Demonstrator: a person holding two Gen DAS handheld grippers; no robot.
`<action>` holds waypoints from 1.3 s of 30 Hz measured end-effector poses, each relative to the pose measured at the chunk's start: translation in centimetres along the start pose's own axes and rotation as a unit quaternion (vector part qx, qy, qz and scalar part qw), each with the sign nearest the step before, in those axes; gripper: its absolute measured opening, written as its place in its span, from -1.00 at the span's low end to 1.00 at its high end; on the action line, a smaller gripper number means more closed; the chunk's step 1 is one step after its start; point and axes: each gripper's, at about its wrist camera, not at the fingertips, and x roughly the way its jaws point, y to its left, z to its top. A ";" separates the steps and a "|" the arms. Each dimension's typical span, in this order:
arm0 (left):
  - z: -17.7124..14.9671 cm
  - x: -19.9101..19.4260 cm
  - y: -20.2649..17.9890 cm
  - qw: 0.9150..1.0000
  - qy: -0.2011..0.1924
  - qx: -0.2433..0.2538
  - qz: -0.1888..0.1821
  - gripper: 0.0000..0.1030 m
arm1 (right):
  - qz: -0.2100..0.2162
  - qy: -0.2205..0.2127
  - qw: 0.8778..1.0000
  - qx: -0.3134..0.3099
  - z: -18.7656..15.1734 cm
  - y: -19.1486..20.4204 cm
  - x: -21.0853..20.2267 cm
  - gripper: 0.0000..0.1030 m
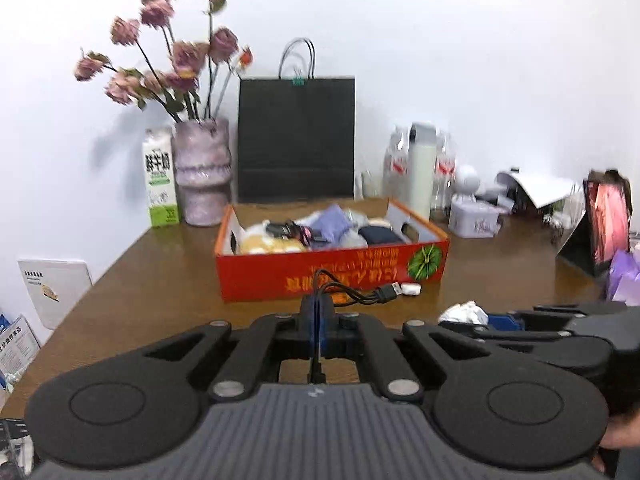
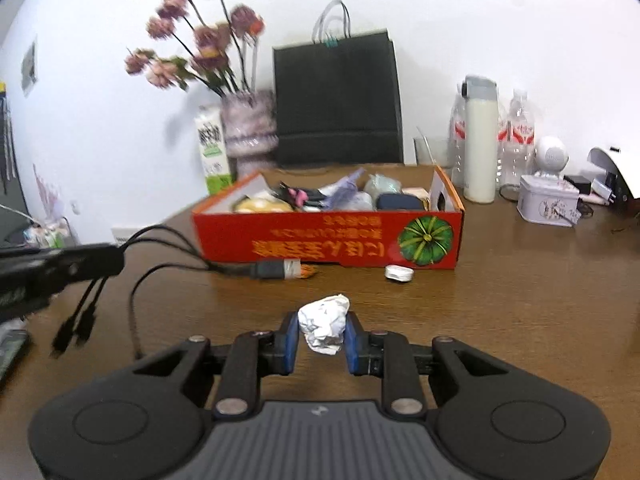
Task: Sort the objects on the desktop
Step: 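Carry the crumpled white foil with the right gripper into the box while the left carries the black cable there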
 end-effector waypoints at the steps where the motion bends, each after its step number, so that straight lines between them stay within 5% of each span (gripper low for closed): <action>1: 0.1 -0.5 0.2 1.000 -0.006 -0.004 0.001 -0.95 | 0.002 -0.005 1.000 -0.002 0.1 0.3 -0.8 -0.57; 10: 0.5 -3.1 1.8 0.999 -0.040 -0.023 0.001 -0.95 | 0.002 -0.045 0.999 -0.026 1.9 2.6 -5.9 -0.57; 25: 2.6 -1.5 4.1 0.997 -0.061 -0.038 0.010 -0.95 | 0.007 -0.061 0.997 -0.050 5.1 3.5 -4.4 -0.57; 33: 6.0 2.9 5.3 0.997 -0.062 -0.043 -0.014 -0.95 | 0.010 -0.077 0.995 -0.063 9.6 2.5 -1.4 -0.57; 39: 10.4 9.8 5.9 0.998 -0.042 -0.039 -0.040 -0.95 | -0.002 -0.054 0.997 -0.047 14.8 -0.8 4.2 -0.57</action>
